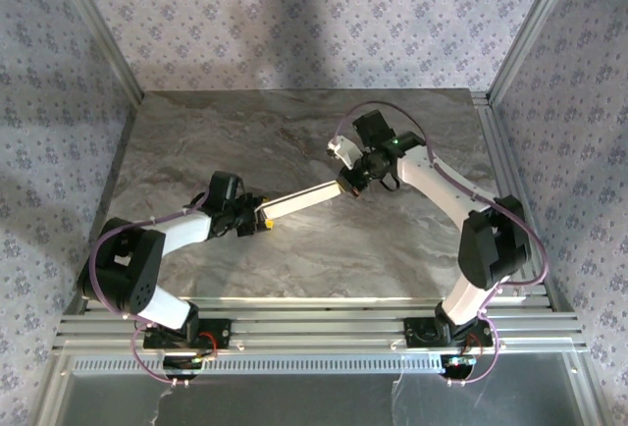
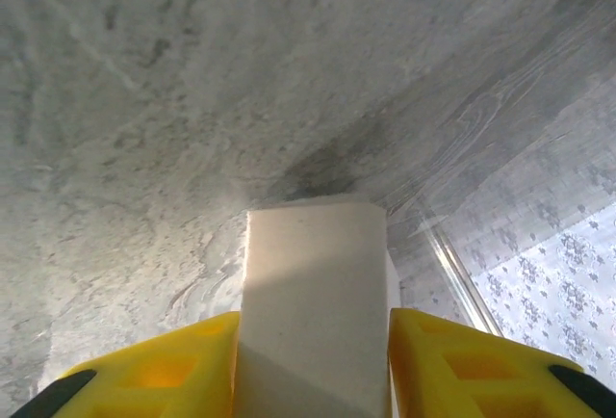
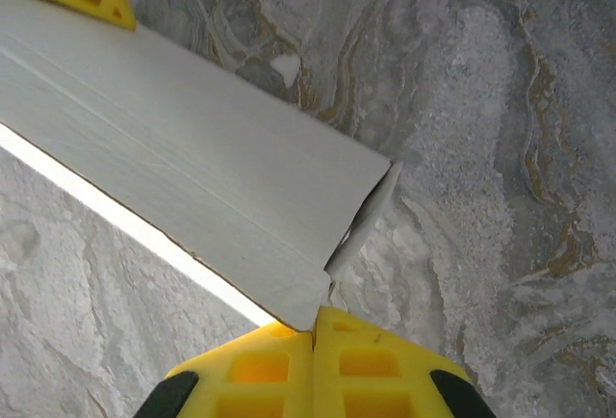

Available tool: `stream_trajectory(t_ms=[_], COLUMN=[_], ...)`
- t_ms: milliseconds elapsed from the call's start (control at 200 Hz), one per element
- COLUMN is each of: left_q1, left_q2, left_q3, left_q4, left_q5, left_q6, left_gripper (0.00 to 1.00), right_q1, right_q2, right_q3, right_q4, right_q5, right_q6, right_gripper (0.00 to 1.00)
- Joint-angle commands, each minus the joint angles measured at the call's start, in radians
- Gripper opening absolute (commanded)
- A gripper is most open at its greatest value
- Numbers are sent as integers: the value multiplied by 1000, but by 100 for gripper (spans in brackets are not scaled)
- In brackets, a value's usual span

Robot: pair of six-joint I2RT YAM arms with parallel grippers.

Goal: Fold the paper box

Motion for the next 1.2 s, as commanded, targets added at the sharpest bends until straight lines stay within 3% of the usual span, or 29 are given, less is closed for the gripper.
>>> stream_trajectory(t_ms=[0, 170, 300, 585, 929, 1034, 1109, 1194], left_q1=[1, 10, 10, 11, 12, 13, 16, 23], left_q2=[-31, -34, -62, -209, -86, -61, -59, -63], left_q3=[-29, -40, -13, 15, -41, -37, -30, -19], left_q4=[59, 74, -18, -219, -19, 37, 36, 12], left_q5=[57, 132, 183, 105, 116, 104, 93, 93], left_q6=[-417, -444, -421, -441, -480, -496, -501, -499], left_gripper=[39, 37, 36, 49, 53, 43, 35, 33], right_q1=[28, 44, 62, 80, 92, 101, 110, 109], right_q2=[43, 44, 37, 24, 102, 93, 46, -59], right_q3=[65, 85, 79, 87, 168, 148, 117, 58], right_q4=[-95, -152, -210, -284, -280, -251, -210, -125], right_q5=[9, 29, 48, 87, 98, 73, 77, 128], right_q6=[115, 282, 381, 603, 641, 610, 592, 622], right_gripper=[0, 0, 0, 0, 0, 0, 22, 52])
